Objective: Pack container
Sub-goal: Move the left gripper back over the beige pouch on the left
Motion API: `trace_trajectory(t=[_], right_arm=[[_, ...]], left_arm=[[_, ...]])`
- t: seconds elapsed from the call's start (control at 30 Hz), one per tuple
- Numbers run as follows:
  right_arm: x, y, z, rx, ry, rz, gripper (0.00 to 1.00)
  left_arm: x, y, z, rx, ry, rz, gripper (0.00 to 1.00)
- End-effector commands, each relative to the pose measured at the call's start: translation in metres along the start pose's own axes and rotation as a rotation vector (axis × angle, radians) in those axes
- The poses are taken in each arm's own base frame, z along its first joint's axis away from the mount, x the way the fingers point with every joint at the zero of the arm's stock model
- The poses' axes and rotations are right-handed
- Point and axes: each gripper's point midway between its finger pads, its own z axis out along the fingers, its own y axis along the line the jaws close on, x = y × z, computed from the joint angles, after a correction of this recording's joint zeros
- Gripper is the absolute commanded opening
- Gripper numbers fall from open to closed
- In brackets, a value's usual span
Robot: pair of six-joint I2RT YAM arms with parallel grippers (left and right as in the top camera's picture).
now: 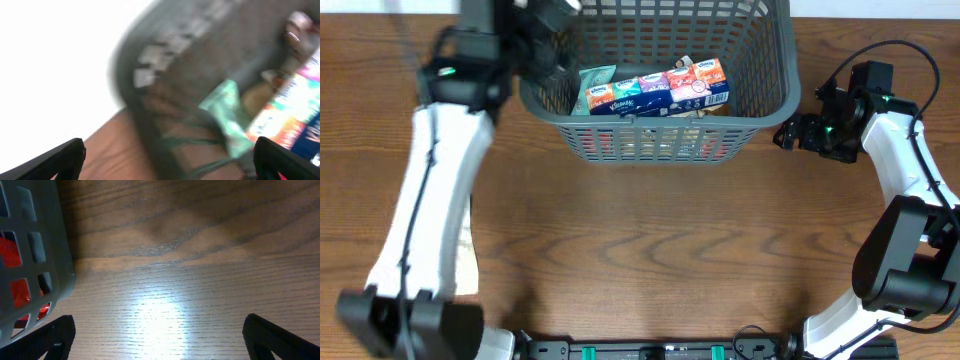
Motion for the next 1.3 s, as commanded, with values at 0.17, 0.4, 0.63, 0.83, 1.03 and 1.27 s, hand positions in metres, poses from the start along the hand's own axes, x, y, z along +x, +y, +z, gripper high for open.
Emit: trace_trajectory(t=[0.17,0.4,0.63,0.83,1.03,1.27], right_arm=[[0.002,0.003,0.003,-0.006,0.007,-0.027,0.99],[0.001,0.003,0.003,-0.006,0.006,-0.042,0.99],[0.0,0.004,0.003,-0.006,0.0,-0.046,0.99],[-0.009,0.004,0.003,-0.006,-0.036,-0.055,0.99],[-0.014,0.004,0.002,-0.006,-0.055,-0.059,0.99],[-0.016,0.004,0.002,-0.006,-0.067,-0.062,0.99]], left_arm=[[-0.011,0.052,-0.066,-0.197,-0.048,-0.105,0.99],[0.079,0.112,-0.113,-0.475,0.212,-0.405,0.99],[0.182,0.085,-0.148,-0.468,0.549,-0.763,0.99],[0.231,0.038,-0.155,-0.383,0.779,-0.835,0.99],[0.255,-0.019,-0.15,-0.219,0.796,-0.825,0.99],[0.273,-0.063,-0.179,-0.228,0.742,-0.84,0.99]])
